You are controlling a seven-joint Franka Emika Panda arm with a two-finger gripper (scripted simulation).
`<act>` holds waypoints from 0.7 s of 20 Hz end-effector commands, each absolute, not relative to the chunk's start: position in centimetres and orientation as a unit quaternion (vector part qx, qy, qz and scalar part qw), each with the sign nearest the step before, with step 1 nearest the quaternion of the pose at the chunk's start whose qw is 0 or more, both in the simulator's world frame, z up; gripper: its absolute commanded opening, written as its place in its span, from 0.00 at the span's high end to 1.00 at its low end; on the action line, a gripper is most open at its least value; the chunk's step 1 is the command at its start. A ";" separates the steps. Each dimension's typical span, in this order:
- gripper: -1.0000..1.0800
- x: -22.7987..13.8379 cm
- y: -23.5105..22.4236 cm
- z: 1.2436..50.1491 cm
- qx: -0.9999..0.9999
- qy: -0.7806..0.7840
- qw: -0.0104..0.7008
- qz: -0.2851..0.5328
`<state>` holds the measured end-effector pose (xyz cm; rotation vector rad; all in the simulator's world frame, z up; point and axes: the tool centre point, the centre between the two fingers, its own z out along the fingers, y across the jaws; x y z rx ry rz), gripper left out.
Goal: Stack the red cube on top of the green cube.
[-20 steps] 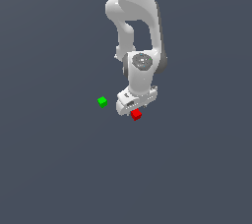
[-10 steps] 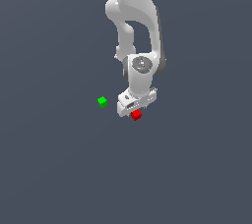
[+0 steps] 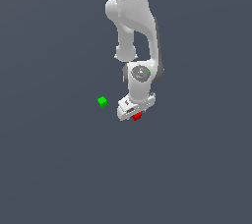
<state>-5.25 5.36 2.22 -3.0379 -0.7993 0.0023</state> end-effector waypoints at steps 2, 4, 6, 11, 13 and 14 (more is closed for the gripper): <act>1.00 -5.2 5.4 2.0 -0.967 -0.255 0.000 0.000; 1.00 -5.2 5.4 2.0 -0.967 -0.255 0.000 0.000; 1.00 -5.2 5.4 2.0 -0.967 -0.255 0.000 0.000; 1.00 -5.2 5.4 2.0 -0.967 -0.255 0.000 0.000; 1.00 -5.2 5.3 2.1 -0.967 -0.254 0.000 0.000; 1.00 -5.2 5.3 2.1 -0.967 -0.254 0.000 0.000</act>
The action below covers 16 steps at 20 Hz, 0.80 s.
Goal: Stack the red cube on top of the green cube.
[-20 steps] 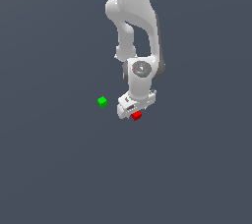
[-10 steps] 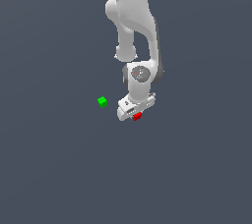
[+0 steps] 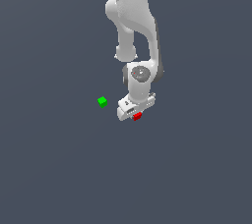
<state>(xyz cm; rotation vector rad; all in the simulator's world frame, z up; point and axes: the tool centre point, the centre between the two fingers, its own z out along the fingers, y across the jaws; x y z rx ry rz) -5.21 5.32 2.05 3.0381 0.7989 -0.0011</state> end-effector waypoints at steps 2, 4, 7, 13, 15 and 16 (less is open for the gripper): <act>1.00 -5.2 5.3 2.5 0.967 0.254 0.000 0.000; 1.00 -5.2 5.3 3.1 0.967 0.254 0.000 0.000; 1.00 -5.3 5.3 4.4 0.967 0.254 0.000 0.000; 1.00 -5.3 5.3 8.4 0.967 0.254 0.000 0.000; 1.00 -5.3 5.4 9.6 0.967 0.255 0.000 0.000; 1.00 -5.3 5.4 10.1 0.967 0.255 0.000 0.000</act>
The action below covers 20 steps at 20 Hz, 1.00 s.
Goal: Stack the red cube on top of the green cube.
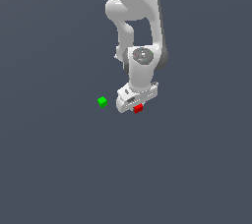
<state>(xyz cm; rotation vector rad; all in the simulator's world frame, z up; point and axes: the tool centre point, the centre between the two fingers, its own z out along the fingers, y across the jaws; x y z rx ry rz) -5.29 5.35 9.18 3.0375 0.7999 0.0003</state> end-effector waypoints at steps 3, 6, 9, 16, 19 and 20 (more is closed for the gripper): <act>1.00 -5.3 5.4 11.2 0.967 0.255 0.000 0.000; 1.00 -5.3 5.4 11.7 0.967 0.255 0.000 0.000; 1.00 -5.3 5.3 11.5 0.967 0.255 0.000 0.000; 1.00 -6.2 3.3 11.0 0.967 0.255 0.000 0.000; 1.00 -7.1 1.5 10.5 0.967 0.255 0.000 0.000; 1.00 -7.5 0.7 10.3 0.967 0.254 0.000 0.000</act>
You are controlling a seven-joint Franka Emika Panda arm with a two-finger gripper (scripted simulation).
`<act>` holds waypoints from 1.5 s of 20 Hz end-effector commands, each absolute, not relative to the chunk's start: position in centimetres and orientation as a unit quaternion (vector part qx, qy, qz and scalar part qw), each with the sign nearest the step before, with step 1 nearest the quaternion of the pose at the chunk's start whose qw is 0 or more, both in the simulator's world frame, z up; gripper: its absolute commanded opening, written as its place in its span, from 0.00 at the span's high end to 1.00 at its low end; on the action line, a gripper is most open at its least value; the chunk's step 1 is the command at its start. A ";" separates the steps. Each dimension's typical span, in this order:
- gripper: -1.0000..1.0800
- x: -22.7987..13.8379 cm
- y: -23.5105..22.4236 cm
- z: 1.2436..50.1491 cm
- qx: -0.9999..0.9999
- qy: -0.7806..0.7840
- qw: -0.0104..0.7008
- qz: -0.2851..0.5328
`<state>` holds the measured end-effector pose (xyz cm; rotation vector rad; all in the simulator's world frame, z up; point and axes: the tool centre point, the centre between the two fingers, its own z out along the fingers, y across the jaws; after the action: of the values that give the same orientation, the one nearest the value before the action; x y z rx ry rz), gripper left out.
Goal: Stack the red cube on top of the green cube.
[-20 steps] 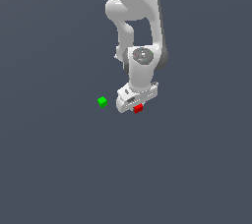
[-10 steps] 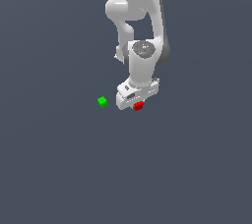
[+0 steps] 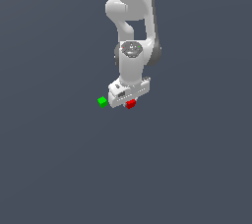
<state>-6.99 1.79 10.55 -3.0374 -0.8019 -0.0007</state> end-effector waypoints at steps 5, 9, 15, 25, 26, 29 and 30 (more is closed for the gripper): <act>1.00 -9.6 -3.8 9.1 -0.967 -0.254 0.000 0.000; 1.00 -11.2 -7.5 8.1 -0.967 -0.254 0.000 0.000; 1.00 -12.8 -11.4 7.0 -0.967 -0.254 0.000 0.000; 0.04 -13.5 -13.3 6.6 -0.967 -0.254 0.000 0.000; 0.04 -13.5 -13.3 6.6 -0.967 -0.254 0.000 0.000; 0.04 -13.5 -13.3 6.6 -0.967 -0.254 0.000 0.000; 0.04 -13.5 -13.3 6.6 -0.967 -0.254 0.000 0.000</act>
<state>-13.53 -13.30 6.55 -3.0387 -0.7991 0.0001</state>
